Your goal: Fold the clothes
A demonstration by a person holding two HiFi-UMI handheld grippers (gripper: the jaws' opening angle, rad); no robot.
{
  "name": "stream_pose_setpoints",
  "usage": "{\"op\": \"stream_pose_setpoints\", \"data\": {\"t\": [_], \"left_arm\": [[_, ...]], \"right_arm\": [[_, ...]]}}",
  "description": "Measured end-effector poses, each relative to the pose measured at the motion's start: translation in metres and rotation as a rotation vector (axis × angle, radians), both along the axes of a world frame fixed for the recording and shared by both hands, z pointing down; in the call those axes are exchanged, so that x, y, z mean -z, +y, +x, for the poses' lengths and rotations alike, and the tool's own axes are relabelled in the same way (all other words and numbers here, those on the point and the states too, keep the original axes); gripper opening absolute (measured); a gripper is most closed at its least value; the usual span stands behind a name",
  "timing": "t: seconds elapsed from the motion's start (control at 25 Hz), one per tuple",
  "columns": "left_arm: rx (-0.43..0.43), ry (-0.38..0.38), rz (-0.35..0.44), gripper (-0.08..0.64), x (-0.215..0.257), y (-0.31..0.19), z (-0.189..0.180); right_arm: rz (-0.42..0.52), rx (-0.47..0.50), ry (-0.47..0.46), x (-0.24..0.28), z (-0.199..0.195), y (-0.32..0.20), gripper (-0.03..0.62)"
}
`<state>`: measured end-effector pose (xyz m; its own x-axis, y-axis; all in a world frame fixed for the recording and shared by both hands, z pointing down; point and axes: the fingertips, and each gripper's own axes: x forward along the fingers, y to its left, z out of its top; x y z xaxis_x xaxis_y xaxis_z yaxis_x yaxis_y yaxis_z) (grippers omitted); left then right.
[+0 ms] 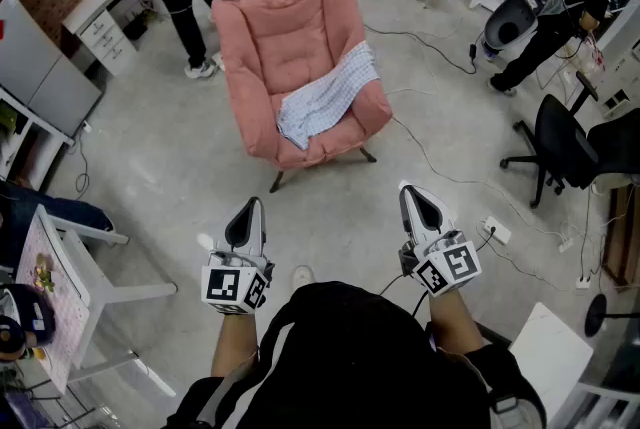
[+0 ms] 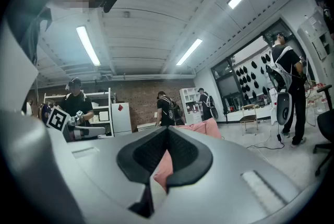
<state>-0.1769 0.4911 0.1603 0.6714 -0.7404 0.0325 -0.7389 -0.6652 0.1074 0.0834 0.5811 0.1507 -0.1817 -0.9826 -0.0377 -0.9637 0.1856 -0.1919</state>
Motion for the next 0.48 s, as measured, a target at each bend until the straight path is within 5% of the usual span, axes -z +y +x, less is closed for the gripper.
{"op": "stream_pose_setpoints", "data": {"t": [0.48], "left_arm": [[-0.037,0.010,-0.002,0.005,0.001,-0.012,-0.006]], "right_arm": [[0.000,-0.001,0.005,0.000,-0.018,-0.009,0.005]]}}
